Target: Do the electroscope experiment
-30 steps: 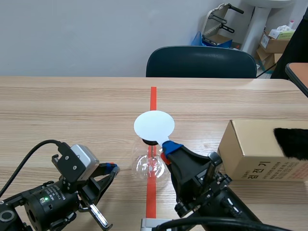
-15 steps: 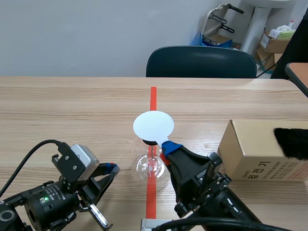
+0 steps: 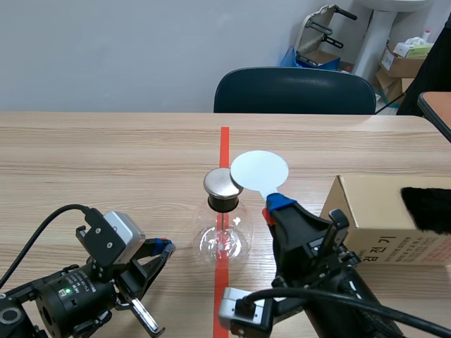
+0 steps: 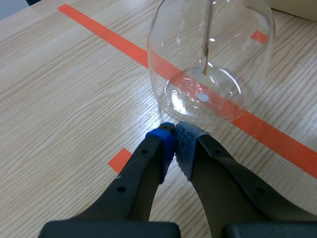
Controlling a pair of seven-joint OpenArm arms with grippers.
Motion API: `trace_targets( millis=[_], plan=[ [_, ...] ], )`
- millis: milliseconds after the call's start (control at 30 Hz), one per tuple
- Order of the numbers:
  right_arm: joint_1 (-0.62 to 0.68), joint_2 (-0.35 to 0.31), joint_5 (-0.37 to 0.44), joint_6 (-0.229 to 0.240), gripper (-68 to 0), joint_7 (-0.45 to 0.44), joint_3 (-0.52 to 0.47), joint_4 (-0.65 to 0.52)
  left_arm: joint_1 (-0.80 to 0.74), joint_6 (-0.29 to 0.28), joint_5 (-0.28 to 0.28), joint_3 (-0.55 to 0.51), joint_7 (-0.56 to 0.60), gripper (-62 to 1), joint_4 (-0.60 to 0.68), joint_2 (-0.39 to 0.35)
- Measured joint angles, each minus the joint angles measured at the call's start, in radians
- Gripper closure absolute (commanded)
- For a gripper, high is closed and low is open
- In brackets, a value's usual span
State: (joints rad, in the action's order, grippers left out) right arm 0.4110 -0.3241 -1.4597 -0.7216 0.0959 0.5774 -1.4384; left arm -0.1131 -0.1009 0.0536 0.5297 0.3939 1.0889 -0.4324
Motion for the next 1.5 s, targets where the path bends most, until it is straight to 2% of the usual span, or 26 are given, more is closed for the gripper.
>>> trace_targets(
  millis=[400,500,667,1500],
  plan=[
    [0.000,0.000,0.000,0.000,-1.5,0.297,0.000,0.000,0.000,0.000,0.000,0.000,0.000,-3.4,0.000,0.000],
    [0.000,0.000,0.000,0.000,-1.5,0.349,0.000,0.000,0.000,0.000,0.000,0.000,0.000,-3.4,0.000,0.000],
    [0.000,0.000,0.000,0.000,-1.5,0.378,0.000,0.000,0.000,0.000,0.000,0.000,0.000,-3.4,0.000,0.000],
    [0.000,0.000,0.000,0.000,-1.5,0.381,0.000,0.000,0.000,0.000,0.000,0.000,0.000,-3.4,0.000,0.000]
  ],
)
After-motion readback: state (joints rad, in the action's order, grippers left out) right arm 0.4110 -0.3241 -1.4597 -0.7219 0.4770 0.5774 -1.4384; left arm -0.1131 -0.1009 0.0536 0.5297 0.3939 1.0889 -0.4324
